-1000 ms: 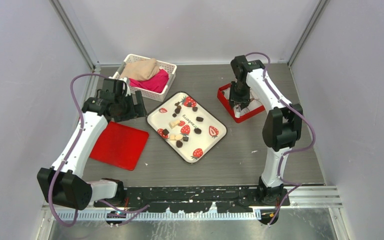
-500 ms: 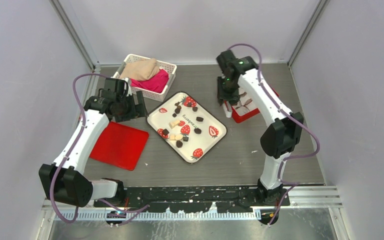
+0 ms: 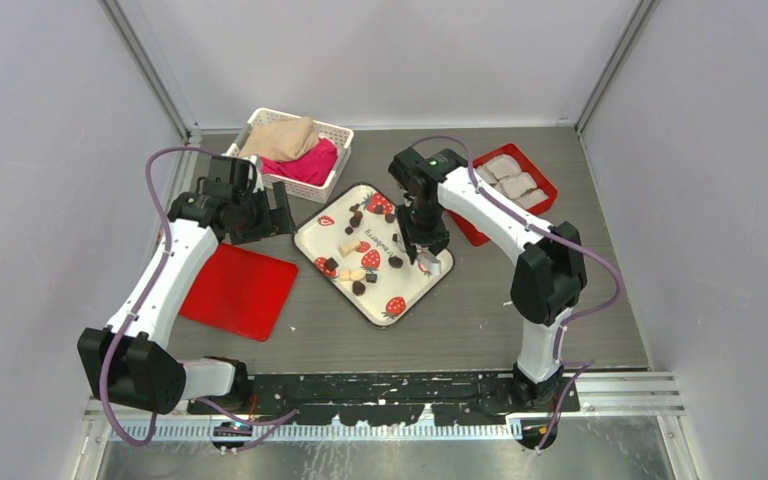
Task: Pack the chocolate
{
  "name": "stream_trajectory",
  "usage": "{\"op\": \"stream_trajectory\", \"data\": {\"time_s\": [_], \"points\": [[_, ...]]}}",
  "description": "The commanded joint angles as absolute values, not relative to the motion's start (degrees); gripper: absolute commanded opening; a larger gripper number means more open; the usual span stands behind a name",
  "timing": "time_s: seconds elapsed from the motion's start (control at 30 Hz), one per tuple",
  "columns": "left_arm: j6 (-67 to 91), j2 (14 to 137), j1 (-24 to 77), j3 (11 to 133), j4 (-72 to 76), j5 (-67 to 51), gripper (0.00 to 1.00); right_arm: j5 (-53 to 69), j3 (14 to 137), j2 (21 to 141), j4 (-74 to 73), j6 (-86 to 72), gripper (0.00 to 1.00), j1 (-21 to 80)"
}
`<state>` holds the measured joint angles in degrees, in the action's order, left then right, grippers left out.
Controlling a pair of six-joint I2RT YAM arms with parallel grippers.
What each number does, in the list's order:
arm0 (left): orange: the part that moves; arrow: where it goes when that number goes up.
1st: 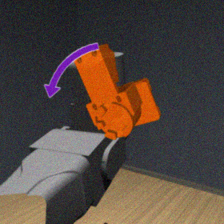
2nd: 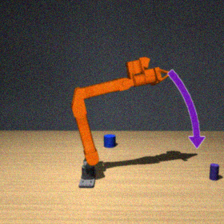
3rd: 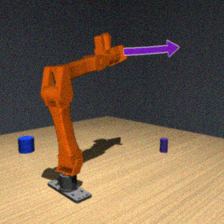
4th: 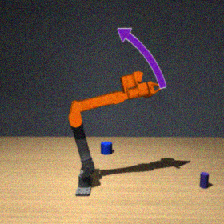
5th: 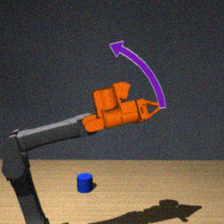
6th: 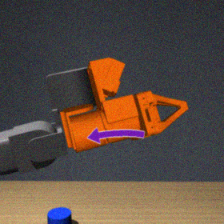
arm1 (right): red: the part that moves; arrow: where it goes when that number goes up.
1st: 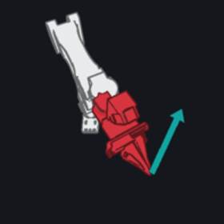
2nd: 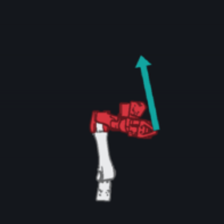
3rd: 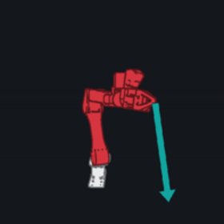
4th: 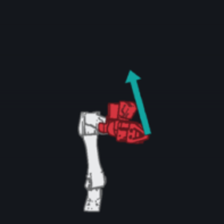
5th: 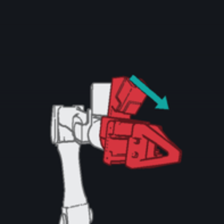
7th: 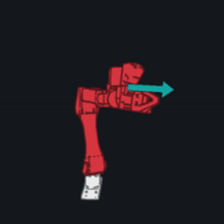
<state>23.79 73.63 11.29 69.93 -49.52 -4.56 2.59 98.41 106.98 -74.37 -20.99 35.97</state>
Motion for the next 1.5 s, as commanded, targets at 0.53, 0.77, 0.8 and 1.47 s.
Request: {"op": "stream_trajectory", "data": {"time_s": [0.53, 0.77, 0.8, 1.47], "points": [[23.0, 72.3, 11.4, 71.3, -47.3, -3.4, 0.85, -4.2, 108.1, 116.7, -76.0, -13.0, 0.53, 36.7], [22.9, 72.3, 11.4, 71.2, -47.5, -3.0, 0.85, -4.0, 109.4, 117.7, -76.3, -12.9, 0.40, 36.7], [22.9, 72.4, 11.4, 71.3, -47.4, -3.0, 0.85, -4.0, 109.4, 117.6, -76.4, -12.9, 0.33, 36.7], [23.3, 74.4, 11.4, 72.2, -46.5, -4.0, 0.85, -3.7, 105.8, 100.1, -72.7, -19.1, 0.01, 18.4]]}}
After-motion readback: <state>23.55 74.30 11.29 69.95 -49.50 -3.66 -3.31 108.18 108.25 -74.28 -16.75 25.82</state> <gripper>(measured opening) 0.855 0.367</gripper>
